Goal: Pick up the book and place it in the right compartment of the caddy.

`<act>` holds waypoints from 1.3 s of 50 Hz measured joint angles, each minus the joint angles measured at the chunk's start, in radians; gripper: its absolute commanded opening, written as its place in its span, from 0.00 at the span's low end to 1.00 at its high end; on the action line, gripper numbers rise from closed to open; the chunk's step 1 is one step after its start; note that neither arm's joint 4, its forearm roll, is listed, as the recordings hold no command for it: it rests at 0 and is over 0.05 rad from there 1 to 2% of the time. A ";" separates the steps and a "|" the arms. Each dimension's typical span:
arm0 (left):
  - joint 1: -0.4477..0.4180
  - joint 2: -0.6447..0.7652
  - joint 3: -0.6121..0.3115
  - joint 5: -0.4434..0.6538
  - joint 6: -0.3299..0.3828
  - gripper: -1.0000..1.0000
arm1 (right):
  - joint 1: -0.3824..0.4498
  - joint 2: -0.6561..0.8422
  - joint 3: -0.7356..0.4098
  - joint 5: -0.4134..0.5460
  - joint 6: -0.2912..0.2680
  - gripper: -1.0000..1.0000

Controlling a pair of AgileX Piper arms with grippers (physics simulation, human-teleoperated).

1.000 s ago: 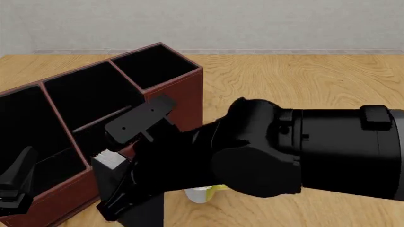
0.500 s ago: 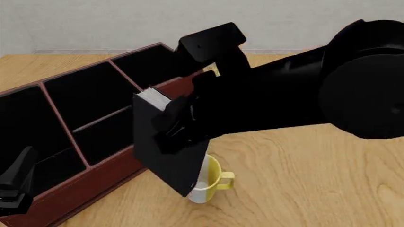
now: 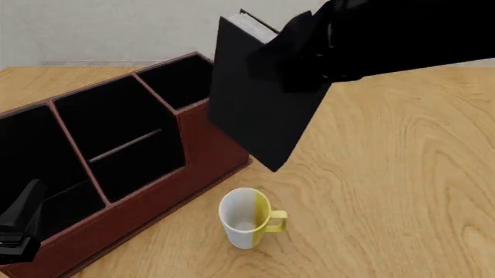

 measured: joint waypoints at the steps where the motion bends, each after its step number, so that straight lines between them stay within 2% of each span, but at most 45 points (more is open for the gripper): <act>1: 0.000 0.000 0.000 0.000 0.000 1.00 | -0.005 -0.004 -0.008 0.007 -0.005 0.00; 15: 0.000 0.000 0.000 0.000 0.000 1.00 | -0.083 -0.055 -0.097 0.086 -0.057 0.00; 23: 0.000 0.000 0.000 0.000 0.000 1.00 | -0.136 -0.068 -0.168 0.135 -0.061 0.00; 35: 0.000 0.000 0.000 0.000 0.000 1.00 | -0.190 -0.016 -0.356 0.230 -0.042 0.00; 53: 0.000 0.000 0.000 0.000 0.000 1.00 | -0.249 0.165 -0.711 0.402 -0.067 0.00; 65: 0.000 0.000 0.000 0.000 0.000 1.00 | -0.295 0.294 -0.884 0.465 -0.093 0.00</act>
